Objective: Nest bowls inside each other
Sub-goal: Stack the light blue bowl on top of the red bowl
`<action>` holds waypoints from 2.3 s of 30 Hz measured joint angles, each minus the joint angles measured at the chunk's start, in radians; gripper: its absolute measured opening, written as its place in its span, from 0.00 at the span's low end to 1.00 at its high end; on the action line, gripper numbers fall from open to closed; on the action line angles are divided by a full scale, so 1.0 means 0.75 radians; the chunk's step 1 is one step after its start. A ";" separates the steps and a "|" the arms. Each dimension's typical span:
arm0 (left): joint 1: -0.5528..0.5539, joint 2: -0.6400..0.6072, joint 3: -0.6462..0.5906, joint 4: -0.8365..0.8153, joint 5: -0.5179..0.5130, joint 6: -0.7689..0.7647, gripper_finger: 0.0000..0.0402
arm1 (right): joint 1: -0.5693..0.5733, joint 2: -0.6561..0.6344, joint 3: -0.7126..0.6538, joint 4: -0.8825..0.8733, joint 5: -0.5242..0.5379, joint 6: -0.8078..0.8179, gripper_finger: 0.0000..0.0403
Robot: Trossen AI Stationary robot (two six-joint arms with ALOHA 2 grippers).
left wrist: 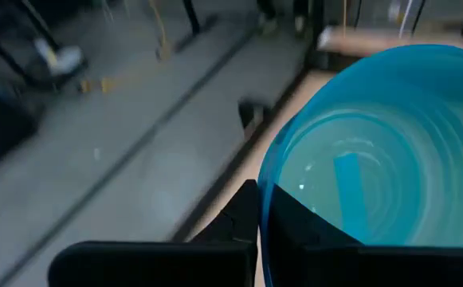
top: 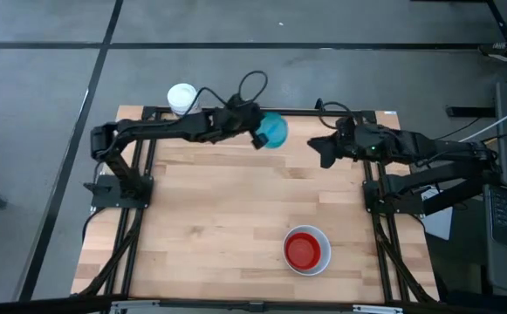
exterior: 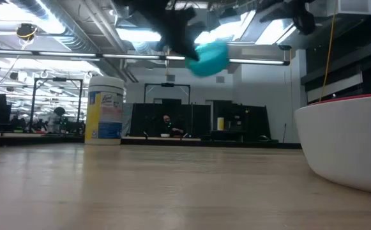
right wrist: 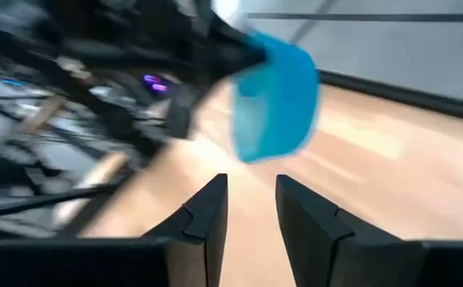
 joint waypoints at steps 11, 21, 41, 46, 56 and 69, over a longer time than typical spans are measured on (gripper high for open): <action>-0.023 0.078 0.132 0.027 -0.033 0.060 0.00 | -0.036 0.189 0.337 -0.304 0.213 -0.336 0.30; -0.045 0.078 0.132 0.064 -0.028 0.040 0.00 | -0.143 0.333 0.367 -0.283 0.086 -0.371 0.51; -0.079 0.053 0.129 0.060 0.026 0.050 0.00 | -0.228 0.455 0.367 -0.170 -0.041 -0.283 0.33; -0.101 -0.011 0.125 0.034 -0.001 0.062 0.01 | -0.234 0.462 0.375 -0.169 -0.037 -0.311 0.05; -0.105 -0.356 0.143 0.507 -0.057 0.269 0.16 | -0.218 0.487 0.483 -0.287 -0.054 -0.433 0.00; 0.118 -0.685 0.137 0.700 -0.076 0.597 0.17 | 0.098 0.443 0.493 -0.649 -0.416 -0.250 0.00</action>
